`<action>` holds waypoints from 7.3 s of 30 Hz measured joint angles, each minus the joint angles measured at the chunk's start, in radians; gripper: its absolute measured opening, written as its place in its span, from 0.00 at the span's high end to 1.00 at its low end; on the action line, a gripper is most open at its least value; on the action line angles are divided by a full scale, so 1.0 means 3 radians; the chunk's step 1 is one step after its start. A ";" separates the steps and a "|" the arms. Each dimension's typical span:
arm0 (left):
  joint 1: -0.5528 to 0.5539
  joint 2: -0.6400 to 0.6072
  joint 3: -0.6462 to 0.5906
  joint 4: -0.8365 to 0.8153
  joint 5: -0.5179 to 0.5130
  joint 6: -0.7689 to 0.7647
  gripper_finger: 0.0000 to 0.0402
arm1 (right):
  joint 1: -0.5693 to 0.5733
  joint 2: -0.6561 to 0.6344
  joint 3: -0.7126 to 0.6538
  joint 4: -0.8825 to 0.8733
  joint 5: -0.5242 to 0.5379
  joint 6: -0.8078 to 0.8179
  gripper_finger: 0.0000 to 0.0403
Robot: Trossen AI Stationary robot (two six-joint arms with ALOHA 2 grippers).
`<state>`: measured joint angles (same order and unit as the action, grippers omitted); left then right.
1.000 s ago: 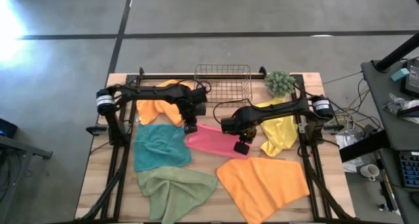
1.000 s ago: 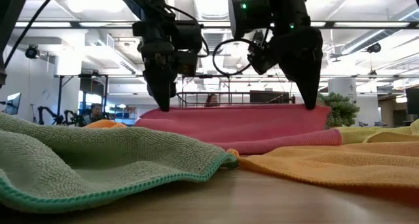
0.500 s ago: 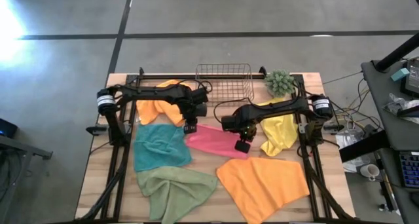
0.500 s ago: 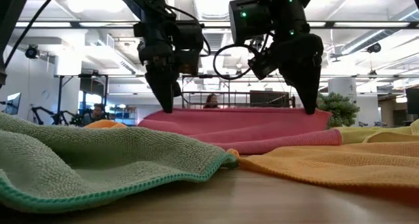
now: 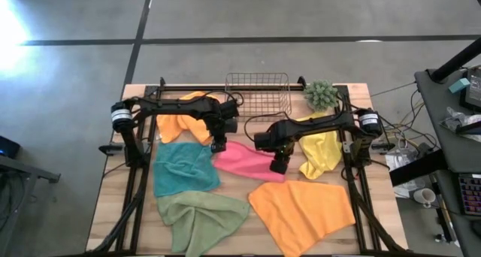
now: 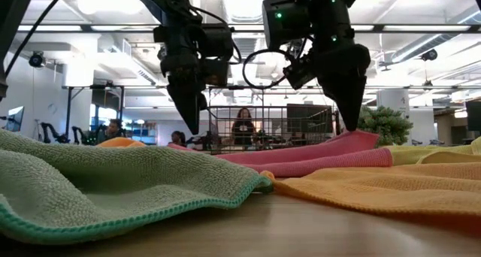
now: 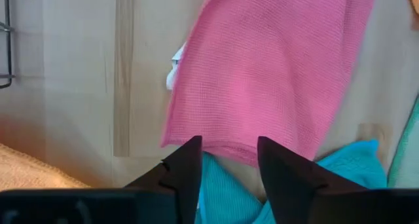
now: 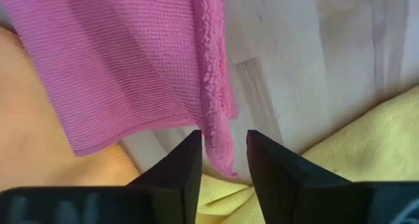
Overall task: Fold microfiber towels
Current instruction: Fold the pink microfiber cloth
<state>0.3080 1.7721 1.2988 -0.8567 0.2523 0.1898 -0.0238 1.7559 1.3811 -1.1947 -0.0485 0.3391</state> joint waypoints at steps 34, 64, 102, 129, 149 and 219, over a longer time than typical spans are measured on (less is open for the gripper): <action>-0.0173 -0.0638 0.0037 -0.0056 -0.0047 -0.0441 0.66 | 0.0464 -0.0723 -0.0737 0.0608 -0.0044 0.1678 0.59; -0.0466 -0.0410 -0.0375 0.0803 0.0025 -0.1053 0.66 | 0.0163 -0.1312 -0.1724 0.2491 -0.0233 0.1061 0.68; -0.0524 0.0180 -0.0336 0.0862 -0.0962 -0.1227 0.66 | 0.0619 -0.0131 -0.0825 0.2157 -0.0349 0.1360 0.78; -0.1290 -0.0587 -0.0352 0.1525 -0.0936 -0.1379 0.66 | 0.0655 -0.0560 -0.0641 0.1103 0.0258 -0.1054 0.60; -0.1576 -0.0429 -0.0061 0.1785 -0.0863 -0.1232 0.66 | 0.0843 -0.0568 -0.1022 0.1146 0.0257 -0.1965 0.51; -0.1577 0.1123 0.0492 0.1784 -0.1158 -0.0959 0.66 | 0.0812 -0.0418 -0.2133 0.3130 0.0217 -0.2097 0.63</action>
<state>-0.1651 2.1091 1.4464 -0.3217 -0.0952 -0.0978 0.2199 1.6304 0.7413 -0.2558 0.0165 -0.2900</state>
